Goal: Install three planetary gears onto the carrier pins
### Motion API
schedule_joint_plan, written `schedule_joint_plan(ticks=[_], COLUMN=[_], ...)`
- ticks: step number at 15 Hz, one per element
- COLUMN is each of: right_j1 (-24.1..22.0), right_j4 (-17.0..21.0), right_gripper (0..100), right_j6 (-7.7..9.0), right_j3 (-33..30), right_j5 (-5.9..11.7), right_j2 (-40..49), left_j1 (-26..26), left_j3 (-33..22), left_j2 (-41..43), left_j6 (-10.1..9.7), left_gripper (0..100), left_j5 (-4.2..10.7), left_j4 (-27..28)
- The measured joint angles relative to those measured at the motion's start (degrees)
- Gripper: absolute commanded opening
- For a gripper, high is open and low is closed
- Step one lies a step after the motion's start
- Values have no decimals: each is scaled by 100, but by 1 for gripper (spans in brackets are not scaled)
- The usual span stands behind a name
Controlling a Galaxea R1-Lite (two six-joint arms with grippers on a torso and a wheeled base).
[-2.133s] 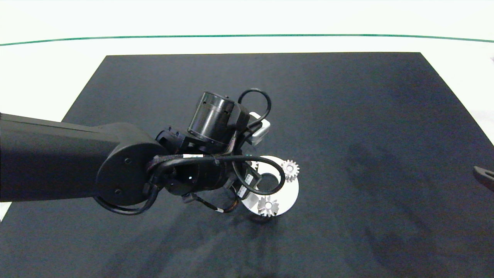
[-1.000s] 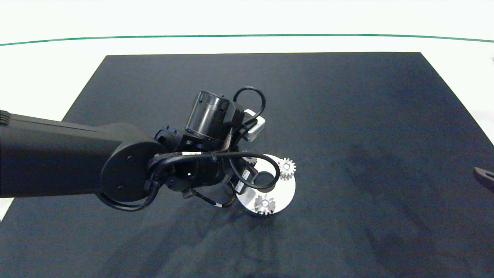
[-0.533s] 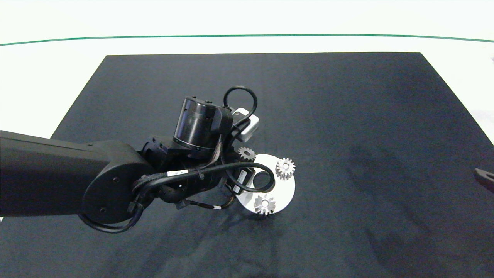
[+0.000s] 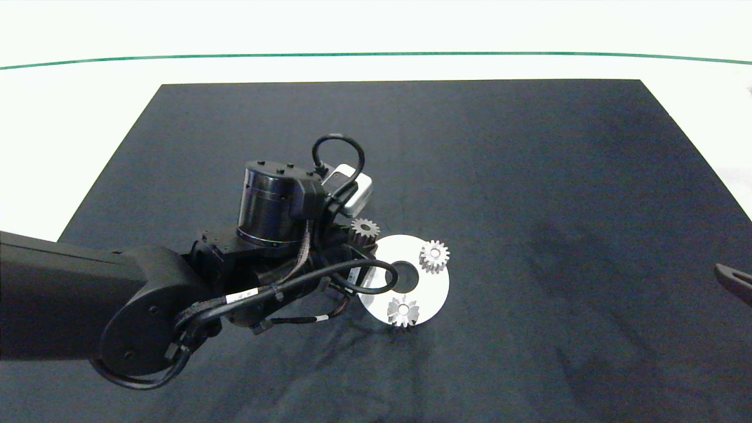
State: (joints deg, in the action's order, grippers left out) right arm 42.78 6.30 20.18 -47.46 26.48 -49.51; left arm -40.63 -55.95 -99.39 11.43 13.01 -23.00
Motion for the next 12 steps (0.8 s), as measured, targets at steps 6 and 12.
schedule_joint_plan(ticks=[6, 12], right_j1=[0, 0], right_j4=[-2, -7], right_gripper=[100, 100], right_j6=[18, 16], right_j3=[50, 68], right_j5=[0, -10], right_j2=[-38, -62], left_j1=[83, -123], left_j3=[814, 1236], left_j2=[196, 195], left_j6=[-152, -341], left_gripper=[4, 4], left_j5=[5, 7], left_j4=[-1503, -2183])
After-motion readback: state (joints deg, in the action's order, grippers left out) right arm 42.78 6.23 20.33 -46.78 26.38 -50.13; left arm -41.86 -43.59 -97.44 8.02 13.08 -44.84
